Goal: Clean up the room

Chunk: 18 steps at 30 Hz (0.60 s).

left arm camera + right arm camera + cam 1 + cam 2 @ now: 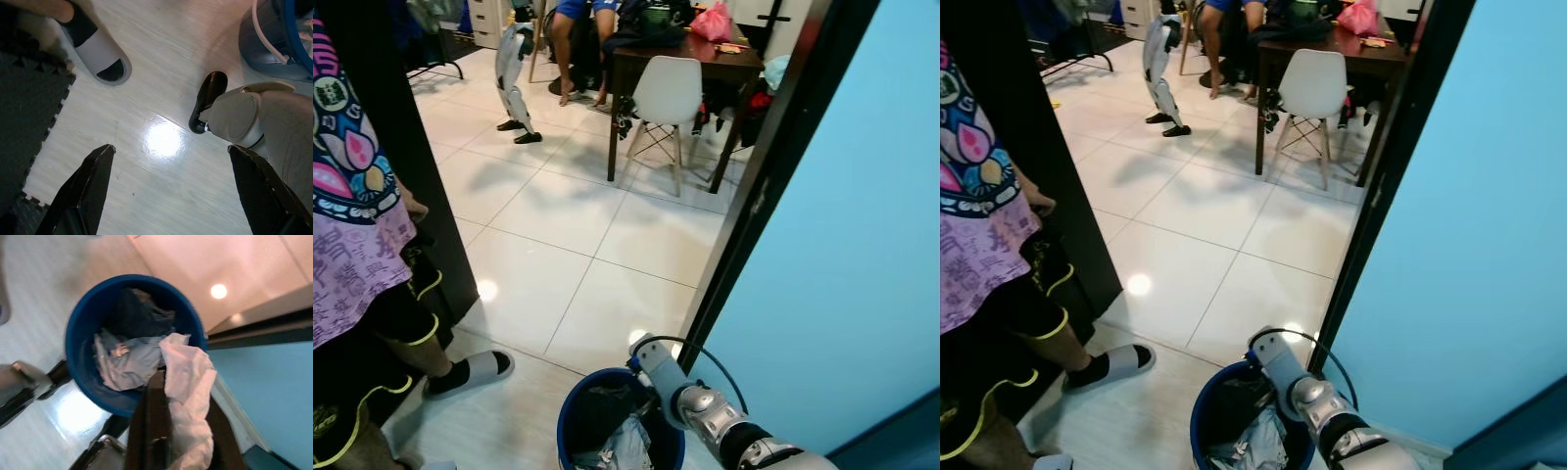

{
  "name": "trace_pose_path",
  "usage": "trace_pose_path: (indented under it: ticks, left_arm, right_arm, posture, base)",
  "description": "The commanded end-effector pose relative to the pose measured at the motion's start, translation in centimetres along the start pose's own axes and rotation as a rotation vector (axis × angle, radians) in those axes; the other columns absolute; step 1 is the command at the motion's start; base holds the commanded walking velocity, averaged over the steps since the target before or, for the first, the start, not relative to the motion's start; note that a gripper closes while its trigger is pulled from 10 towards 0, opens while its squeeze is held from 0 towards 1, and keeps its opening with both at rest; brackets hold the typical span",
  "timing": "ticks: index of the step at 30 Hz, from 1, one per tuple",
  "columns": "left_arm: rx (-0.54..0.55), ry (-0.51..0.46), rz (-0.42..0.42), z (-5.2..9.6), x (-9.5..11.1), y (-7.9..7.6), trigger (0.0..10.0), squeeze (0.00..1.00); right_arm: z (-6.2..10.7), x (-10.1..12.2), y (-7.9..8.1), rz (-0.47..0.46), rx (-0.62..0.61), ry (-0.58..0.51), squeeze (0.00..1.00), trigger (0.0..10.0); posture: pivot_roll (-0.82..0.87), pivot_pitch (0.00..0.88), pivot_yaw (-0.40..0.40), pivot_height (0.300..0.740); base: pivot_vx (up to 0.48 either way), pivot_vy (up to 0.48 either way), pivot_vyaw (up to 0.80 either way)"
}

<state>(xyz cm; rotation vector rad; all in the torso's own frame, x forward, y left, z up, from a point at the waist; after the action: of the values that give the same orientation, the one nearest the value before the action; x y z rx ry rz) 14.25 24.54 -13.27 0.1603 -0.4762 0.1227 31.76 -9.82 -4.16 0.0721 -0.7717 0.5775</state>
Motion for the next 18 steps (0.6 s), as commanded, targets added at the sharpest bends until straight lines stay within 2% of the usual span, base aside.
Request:
trace_pose_path:
  ticks: [1,6,8,16,18]
  left_arm:
    - [-0.001,0.027,-0.008,0.11,-0.84,0.13,10.0,0.0]
    - [0.001,0.028,-0.009,0.14,-0.92,0.23,10.0,0.0]
    - [0.001,0.028,-0.011,0.13,-0.89,0.23,10.0,0.0]
    - [-0.001,0.026,-0.018,0.07,-0.66,0.05,10.0,0.0]
    - [-0.001,0.026,-0.018,0.07,-0.66,0.05,10.0,0.0]
  right_arm:
    - [0.02,0.53,-0.57,0.009,-0.044,-0.019,1.0,10.0]
    - [0.06,1.27,-1.04,-0.044,-0.073,-0.051,1.0,10.0]
    - [0.05,1.52,-1.01,-0.096,-0.075,-0.07,1.0,10.0]
    - [0.17,1.06,-1.17,-0.213,-0.057,-0.092,1.0,10.0]
    - [0.17,1.06,-1.17,-0.213,-0.057,-0.092,1.0,10.0]
  posture:
    - [0.09,0.1,-0.092,0.74]
    - [0.09,0.097,-0.091,0.74]
    - [0.08,0.094,-0.089,0.74]
    - [0.07,0.091,-0.084,0.74]
    - [0.07,0.091,-0.084,0.74]
  base:
    - [0.0,0.0,0.0]
    - [0.0,0.0,0.0]
    - [0.0,0.0,0.0]
    - [0.0,0.0,0.0]
    - [0.0,0.0,0.0]
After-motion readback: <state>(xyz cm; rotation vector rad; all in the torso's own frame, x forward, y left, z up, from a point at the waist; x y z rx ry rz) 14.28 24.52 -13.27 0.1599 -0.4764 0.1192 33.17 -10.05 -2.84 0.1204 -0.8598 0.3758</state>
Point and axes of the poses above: a point about 5 cm out from each wrist's last joint towards the gripper, its own z axis pointing back from the gripper into the wrist, its own x axis along the axis of the wrist's last joint, y = z × x, the point moved 4 cm from there along -z, pointing out of the wrist towards the gripper, and after that the axes turned 4 degrees about -z, right-handed, at the moved point
